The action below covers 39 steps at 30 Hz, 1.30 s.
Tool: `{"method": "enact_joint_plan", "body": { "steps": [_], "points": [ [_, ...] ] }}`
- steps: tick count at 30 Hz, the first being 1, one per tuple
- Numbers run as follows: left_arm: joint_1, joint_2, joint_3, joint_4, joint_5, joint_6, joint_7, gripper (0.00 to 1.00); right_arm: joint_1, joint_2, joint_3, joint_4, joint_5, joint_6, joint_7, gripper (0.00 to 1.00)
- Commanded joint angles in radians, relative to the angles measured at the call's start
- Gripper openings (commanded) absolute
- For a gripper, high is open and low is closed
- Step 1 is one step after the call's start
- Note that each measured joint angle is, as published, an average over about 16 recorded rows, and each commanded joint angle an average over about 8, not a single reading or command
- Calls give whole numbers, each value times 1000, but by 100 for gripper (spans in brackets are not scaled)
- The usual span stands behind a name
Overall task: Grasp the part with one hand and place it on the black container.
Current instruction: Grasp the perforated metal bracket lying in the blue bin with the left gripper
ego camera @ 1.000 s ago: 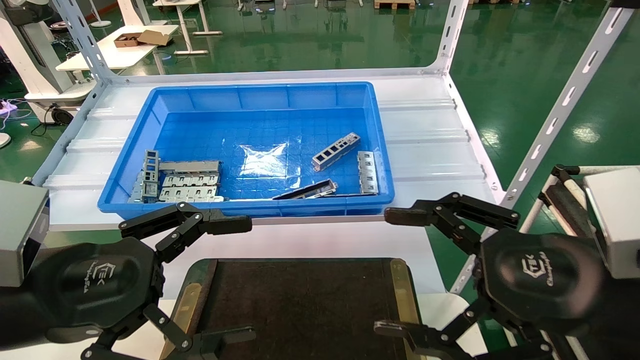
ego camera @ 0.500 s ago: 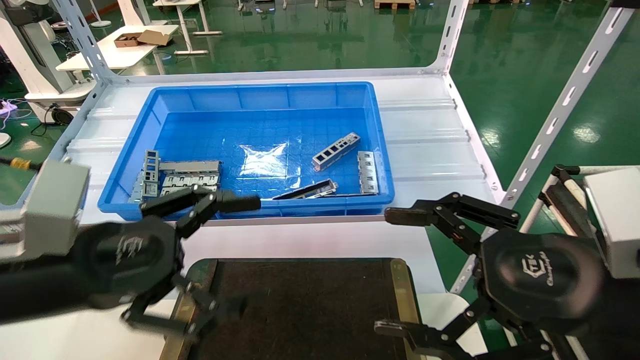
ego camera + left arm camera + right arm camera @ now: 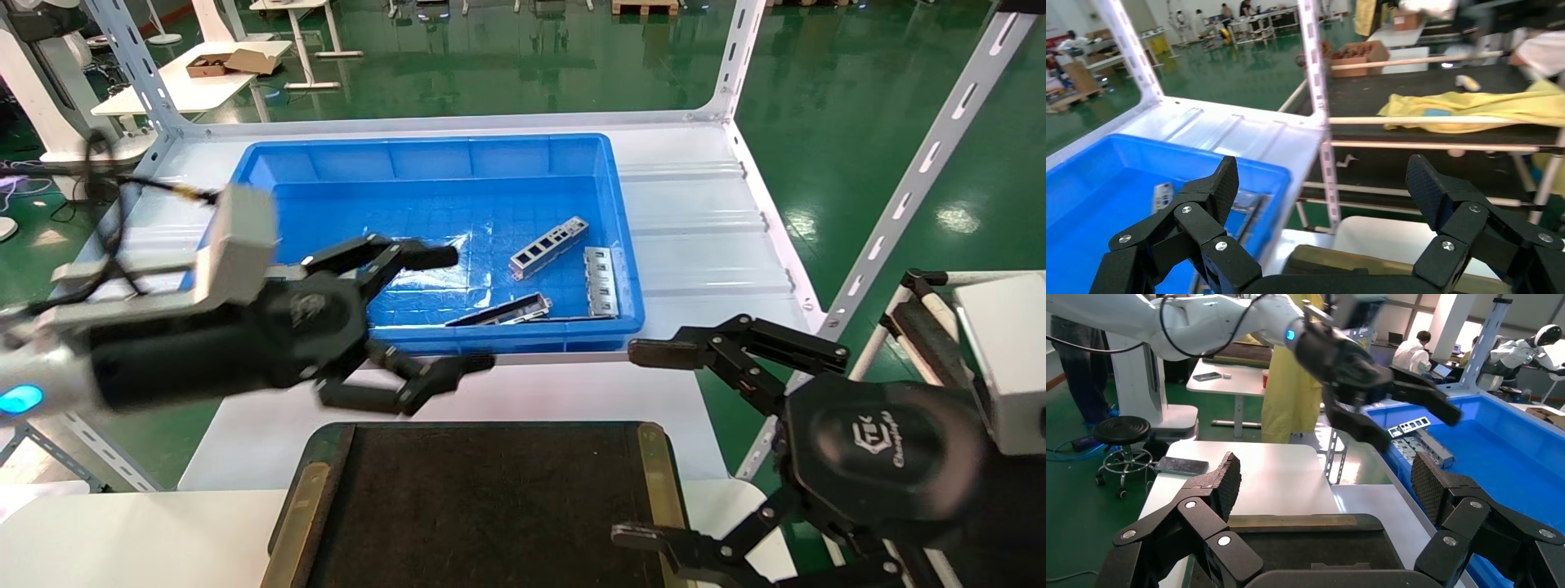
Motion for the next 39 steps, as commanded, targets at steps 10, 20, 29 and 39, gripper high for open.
{"method": "enact_joint_plan", "body": {
  "steps": [10, 20, 29, 39],
  "points": [
    [-163, 182, 63, 317, 127, -69, 115, 100, 0, 0, 0, 0, 0, 0, 0, 100],
    [-286, 352, 96, 638, 202, -178, 270, 100, 0, 0, 0, 0, 0, 0, 0, 100],
    [-349, 484, 109, 839, 235, -375, 370, 100, 0, 0, 0, 0, 0, 0, 0, 100],
    [-306, 522, 155, 804, 211, -548, 333, 100, 0, 0, -1, 0, 0, 0, 0, 100]
  ]
}}
